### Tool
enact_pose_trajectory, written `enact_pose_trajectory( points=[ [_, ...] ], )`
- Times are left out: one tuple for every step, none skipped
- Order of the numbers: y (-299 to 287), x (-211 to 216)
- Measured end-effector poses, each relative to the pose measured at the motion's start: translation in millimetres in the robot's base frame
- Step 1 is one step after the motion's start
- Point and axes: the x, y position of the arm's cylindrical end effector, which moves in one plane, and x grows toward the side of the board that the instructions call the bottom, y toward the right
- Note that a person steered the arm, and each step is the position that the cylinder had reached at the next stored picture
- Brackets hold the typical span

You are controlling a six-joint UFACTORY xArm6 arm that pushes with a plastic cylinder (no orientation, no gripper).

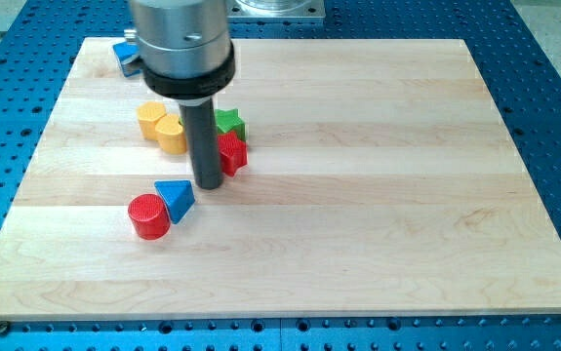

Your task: Keep red star at top center of the board

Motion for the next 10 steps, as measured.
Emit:
enact_pose_trajectory(
  points=[
    [5,-11],
    [66,-15],
    [89,-54],
    [83,-92],
    [45,-146],
    [35,-138],
    [3,-139],
    [18,-172],
    [-2,-186],
    [57,-211]
  ],
)
